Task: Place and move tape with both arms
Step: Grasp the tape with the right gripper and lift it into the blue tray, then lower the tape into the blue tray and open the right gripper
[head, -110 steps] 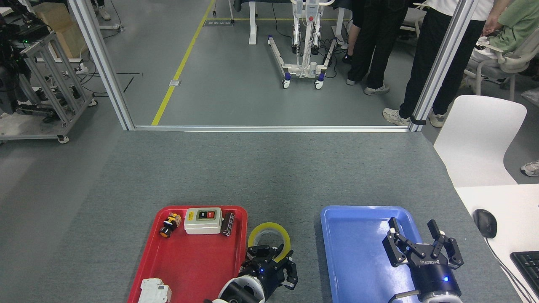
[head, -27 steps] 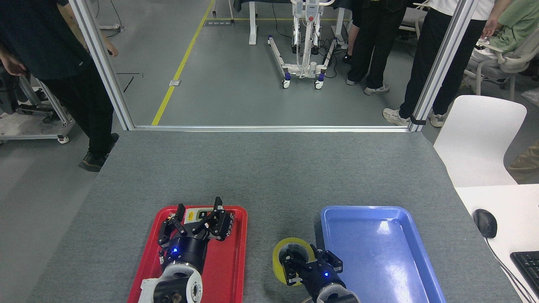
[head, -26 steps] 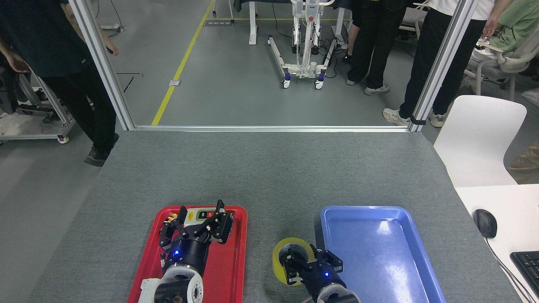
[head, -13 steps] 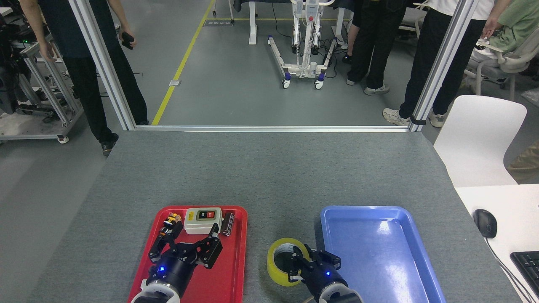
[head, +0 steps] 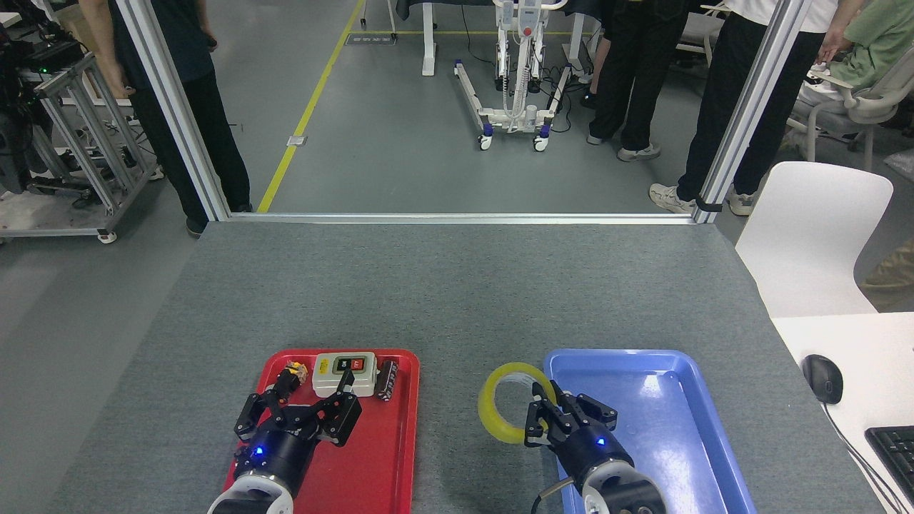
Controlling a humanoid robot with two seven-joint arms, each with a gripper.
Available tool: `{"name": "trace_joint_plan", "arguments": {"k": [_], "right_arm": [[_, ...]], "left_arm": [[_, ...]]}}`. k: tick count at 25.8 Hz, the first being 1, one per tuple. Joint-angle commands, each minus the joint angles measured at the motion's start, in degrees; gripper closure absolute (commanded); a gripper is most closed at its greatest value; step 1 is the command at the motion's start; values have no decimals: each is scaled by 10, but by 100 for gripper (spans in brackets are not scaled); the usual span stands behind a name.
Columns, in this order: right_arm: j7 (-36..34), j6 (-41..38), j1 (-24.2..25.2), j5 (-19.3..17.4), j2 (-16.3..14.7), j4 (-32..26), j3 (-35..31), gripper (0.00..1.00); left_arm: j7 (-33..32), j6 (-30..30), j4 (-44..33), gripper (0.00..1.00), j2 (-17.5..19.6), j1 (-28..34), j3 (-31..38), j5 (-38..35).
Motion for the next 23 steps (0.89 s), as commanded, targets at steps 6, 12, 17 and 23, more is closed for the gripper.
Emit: {"name": "trace_joint_plan", "arguments": {"k": [6, 12, 17, 23], "right_arm": [[44, -80, 60, 2, -34, -40, -151, 100], [56, -87, 68, -1, -55, -26, -180, 100], [66, -81, 69, -5, -73, 9, -186, 100], [79, -62, 69, -19, -79, 14, -186, 92]], "left_arm": [[22, 11, -2, 1, -1, -1, 4, 0], [21, 11, -2, 1, -1, -4, 4, 0], [21, 10, -3, 1, 1, -4, 4, -1], [21, 10, -4, 1, 1, -4, 4, -1]]}}
